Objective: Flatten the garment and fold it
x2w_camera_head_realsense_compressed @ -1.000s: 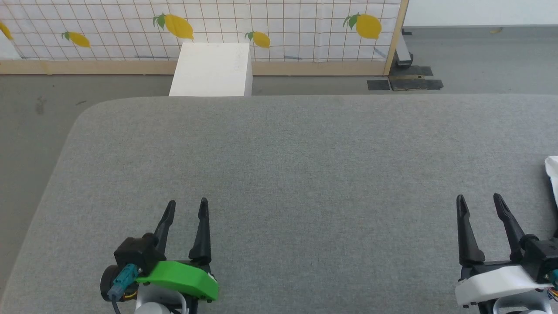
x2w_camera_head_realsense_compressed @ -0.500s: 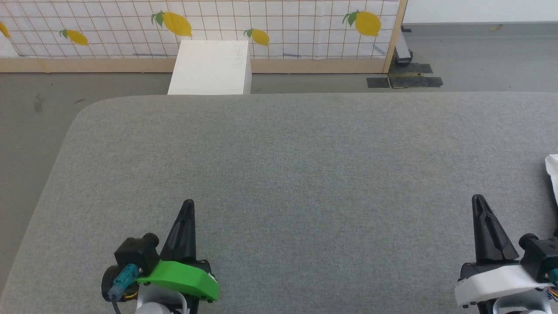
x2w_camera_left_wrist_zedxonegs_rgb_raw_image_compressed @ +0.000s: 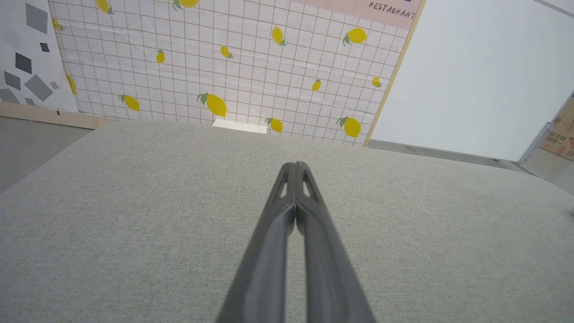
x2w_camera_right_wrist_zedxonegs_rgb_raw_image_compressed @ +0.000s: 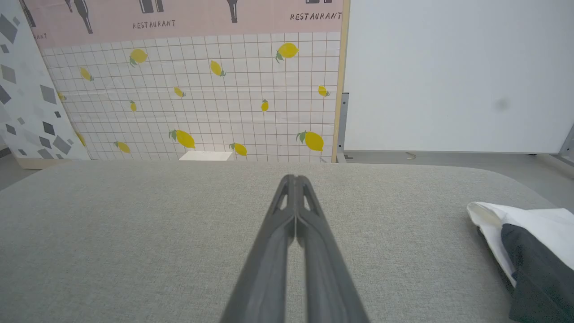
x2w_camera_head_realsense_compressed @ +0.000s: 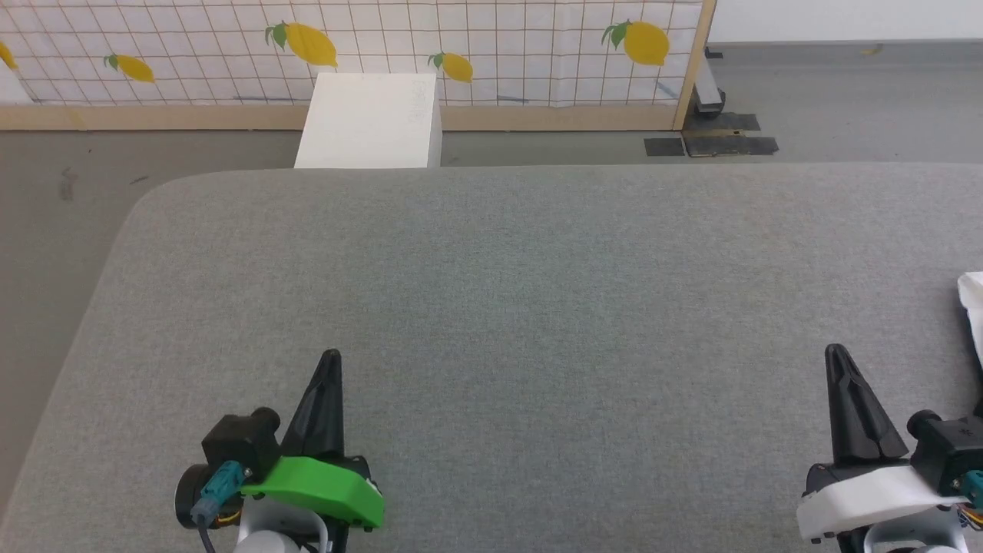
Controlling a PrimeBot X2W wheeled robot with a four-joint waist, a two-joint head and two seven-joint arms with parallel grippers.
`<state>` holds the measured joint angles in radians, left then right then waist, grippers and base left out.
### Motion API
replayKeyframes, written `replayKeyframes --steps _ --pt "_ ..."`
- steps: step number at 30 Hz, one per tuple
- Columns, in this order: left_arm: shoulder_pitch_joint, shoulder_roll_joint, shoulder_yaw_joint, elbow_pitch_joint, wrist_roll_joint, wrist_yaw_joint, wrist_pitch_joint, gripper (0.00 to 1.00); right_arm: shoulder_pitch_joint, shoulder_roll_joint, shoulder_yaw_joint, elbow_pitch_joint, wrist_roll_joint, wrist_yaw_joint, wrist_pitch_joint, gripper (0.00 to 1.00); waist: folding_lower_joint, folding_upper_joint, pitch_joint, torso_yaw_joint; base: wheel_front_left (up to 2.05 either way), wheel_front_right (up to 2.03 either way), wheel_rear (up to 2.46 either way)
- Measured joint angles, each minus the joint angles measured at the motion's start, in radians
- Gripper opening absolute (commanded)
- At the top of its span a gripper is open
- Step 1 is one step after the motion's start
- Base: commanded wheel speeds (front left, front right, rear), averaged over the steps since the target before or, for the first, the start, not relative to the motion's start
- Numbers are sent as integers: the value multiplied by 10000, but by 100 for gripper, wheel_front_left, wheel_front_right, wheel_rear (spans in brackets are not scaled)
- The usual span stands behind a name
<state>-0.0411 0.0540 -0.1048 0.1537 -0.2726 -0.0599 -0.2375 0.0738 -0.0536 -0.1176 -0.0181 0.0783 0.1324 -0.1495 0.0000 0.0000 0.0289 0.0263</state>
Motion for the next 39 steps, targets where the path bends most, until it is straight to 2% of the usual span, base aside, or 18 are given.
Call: replayKeyframes --steps 39 --pt "13 0 345 -520 855 186 840 0 -128 0 408 35 -199 0 483 0 0 0 -101 -92 0 0 0"
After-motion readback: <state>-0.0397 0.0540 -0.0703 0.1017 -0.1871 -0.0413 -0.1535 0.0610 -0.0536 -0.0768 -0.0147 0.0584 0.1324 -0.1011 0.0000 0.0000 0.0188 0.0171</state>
